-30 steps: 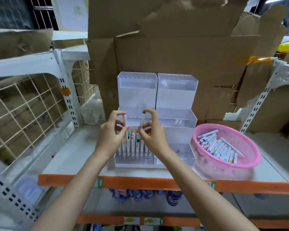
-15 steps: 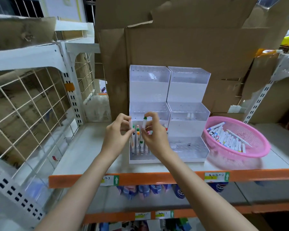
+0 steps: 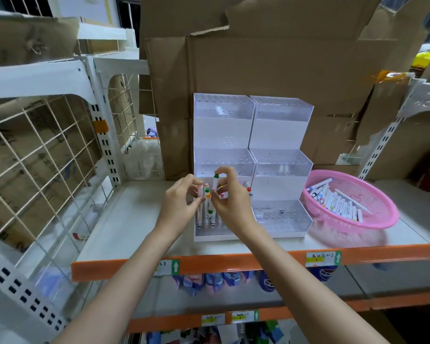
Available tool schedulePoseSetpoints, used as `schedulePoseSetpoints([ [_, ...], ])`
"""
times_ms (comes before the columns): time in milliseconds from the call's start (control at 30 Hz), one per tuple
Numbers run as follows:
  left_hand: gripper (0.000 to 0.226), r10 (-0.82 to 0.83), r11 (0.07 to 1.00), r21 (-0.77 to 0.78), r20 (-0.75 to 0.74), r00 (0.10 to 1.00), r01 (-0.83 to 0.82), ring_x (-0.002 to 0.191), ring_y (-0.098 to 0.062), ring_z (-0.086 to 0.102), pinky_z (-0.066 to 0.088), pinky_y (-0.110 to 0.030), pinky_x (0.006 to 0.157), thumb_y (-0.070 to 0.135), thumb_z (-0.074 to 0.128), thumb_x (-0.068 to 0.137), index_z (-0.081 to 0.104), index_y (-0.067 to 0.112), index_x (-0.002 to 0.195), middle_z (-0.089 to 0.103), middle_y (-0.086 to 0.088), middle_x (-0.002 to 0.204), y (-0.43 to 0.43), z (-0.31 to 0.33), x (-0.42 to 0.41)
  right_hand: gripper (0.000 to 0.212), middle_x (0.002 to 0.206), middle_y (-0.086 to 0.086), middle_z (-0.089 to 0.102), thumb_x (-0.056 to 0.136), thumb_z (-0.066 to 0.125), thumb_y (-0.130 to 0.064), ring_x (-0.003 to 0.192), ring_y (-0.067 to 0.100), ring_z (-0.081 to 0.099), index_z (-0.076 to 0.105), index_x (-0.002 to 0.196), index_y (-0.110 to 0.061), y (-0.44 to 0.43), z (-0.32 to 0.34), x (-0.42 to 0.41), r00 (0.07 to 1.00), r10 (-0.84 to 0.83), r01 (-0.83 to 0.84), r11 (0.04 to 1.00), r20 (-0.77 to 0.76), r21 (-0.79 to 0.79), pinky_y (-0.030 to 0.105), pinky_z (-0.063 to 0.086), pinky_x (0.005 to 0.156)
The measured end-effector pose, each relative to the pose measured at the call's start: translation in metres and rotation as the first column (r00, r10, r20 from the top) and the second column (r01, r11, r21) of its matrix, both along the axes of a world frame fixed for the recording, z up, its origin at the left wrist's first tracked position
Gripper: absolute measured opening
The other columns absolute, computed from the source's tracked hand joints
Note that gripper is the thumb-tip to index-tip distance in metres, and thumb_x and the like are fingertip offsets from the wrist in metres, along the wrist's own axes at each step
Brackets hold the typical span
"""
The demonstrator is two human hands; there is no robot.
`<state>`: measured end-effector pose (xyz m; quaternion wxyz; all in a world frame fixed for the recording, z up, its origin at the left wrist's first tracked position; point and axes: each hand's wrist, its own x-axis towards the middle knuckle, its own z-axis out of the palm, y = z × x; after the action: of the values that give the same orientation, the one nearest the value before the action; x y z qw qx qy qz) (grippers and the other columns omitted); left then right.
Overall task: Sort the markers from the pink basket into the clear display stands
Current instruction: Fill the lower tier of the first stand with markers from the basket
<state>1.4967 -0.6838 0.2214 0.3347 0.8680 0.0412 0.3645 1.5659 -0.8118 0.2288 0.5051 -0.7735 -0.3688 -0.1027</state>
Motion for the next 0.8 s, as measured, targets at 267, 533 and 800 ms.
schedulePoseSetpoints([
  [267,0.026,-0.005,1.0,0.012,0.02,1.0,0.005,0.072,-0.003,0.057,0.04,-0.005,0.064,0.003,0.072,0.079,0.052,0.02,0.083,0.059,0.001,0.08,-0.004,0.005,0.001,0.037,0.075,-0.014,0.049,0.087,0.063,-0.002,0.07,0.002,0.054,0.045,0.116,-0.017,0.001,-0.001,-0.002,1.0,0.0,0.0,1.0,0.02,-0.013,0.019,0.047,0.062],
  [533,0.027,-0.027,0.998,0.049,-0.035,0.999,0.029,0.076,-0.012,0.057,0.054,-0.035,0.062,-0.001,0.071,0.077,0.055,0.02,0.082,0.055,0.004,0.081,0.003,-0.009,-0.001,0.036,0.076,-0.014,0.052,0.086,0.062,-0.001,0.072,0.008,0.057,0.045,0.114,-0.016,0.006,-0.004,-0.004,1.0,0.014,-0.014,1.0,0.025,-0.006,0.037,0.053,0.064],
  [800,0.029,-0.044,0.996,0.074,-0.073,0.996,0.049,0.073,-0.012,0.057,0.055,-0.037,0.066,-0.004,0.07,0.076,0.052,0.02,0.08,0.051,0.004,0.081,0.003,-0.012,-0.002,0.038,0.074,-0.015,0.05,0.086,0.062,0.0,0.071,0.0,0.054,0.046,0.115,-0.017,0.003,-0.004,-0.003,1.0,0.007,-0.007,1.0,0.004,-0.011,0.02,0.046,0.06],
])
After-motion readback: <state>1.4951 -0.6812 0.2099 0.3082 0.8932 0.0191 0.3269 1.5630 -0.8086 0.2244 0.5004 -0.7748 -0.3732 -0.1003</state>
